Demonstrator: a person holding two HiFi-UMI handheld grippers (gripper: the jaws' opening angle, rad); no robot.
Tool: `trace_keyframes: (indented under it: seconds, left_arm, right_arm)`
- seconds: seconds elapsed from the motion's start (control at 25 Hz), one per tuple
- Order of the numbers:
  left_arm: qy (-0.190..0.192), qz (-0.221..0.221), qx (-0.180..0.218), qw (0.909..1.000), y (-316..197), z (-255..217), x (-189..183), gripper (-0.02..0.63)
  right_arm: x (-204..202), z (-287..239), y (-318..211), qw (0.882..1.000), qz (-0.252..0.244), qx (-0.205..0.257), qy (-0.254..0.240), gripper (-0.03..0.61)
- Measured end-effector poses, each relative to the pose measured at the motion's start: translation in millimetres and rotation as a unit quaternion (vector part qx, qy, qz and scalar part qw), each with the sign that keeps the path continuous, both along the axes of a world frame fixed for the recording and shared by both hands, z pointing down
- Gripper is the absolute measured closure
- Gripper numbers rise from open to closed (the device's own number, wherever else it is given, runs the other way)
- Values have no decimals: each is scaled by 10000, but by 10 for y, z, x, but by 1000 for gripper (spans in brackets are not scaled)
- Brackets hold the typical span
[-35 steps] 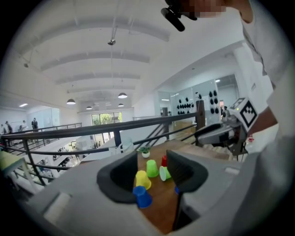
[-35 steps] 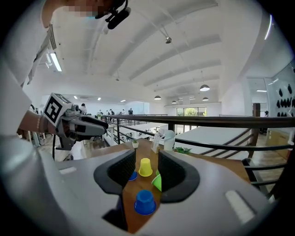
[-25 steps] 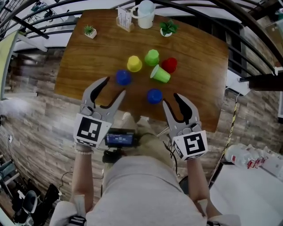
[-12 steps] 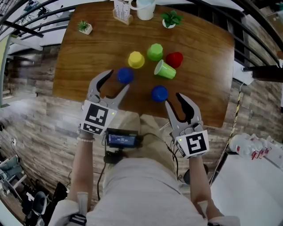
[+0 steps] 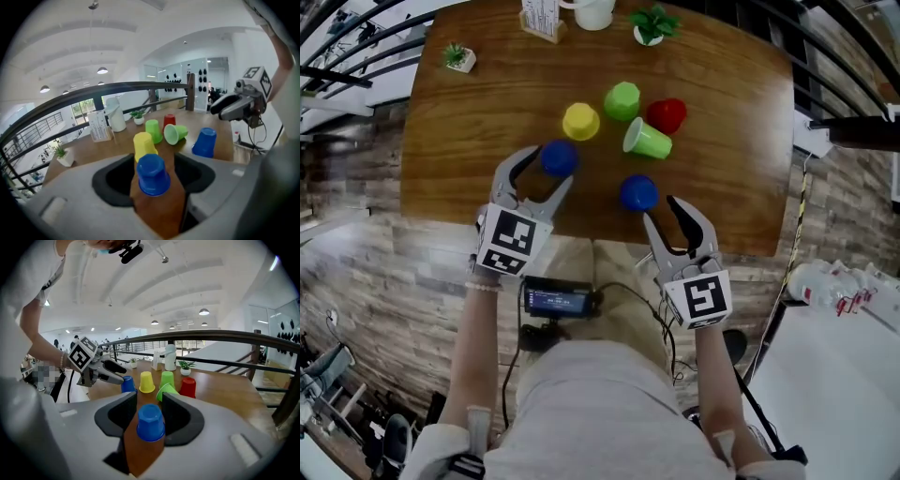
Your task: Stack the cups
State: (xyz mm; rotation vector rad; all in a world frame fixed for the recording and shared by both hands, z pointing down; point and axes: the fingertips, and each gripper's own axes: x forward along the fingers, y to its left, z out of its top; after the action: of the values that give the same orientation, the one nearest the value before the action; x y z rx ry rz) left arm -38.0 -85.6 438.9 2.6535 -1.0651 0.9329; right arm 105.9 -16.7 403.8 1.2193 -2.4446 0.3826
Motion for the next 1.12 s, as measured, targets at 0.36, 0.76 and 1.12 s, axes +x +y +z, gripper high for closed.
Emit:
trace_keyframes:
  seconds: [0.36, 0.76, 1.12]
  left_arm:
    - [-111, 101, -76, 9999, -7, 188, -2, 359]
    - [-189, 76, -52, 9998, -60, 256, -38, 408]
    - [-170, 151, -113, 9997, 14, 212, -18, 413]
  right_arm:
    - [-9, 340, 39, 9987, 50, -371, 346, 397]
    - [-12, 585, 29, 9970, 111, -568, 513, 390]
    - [-54, 641, -21, 9970, 97, -624, 446, 390]
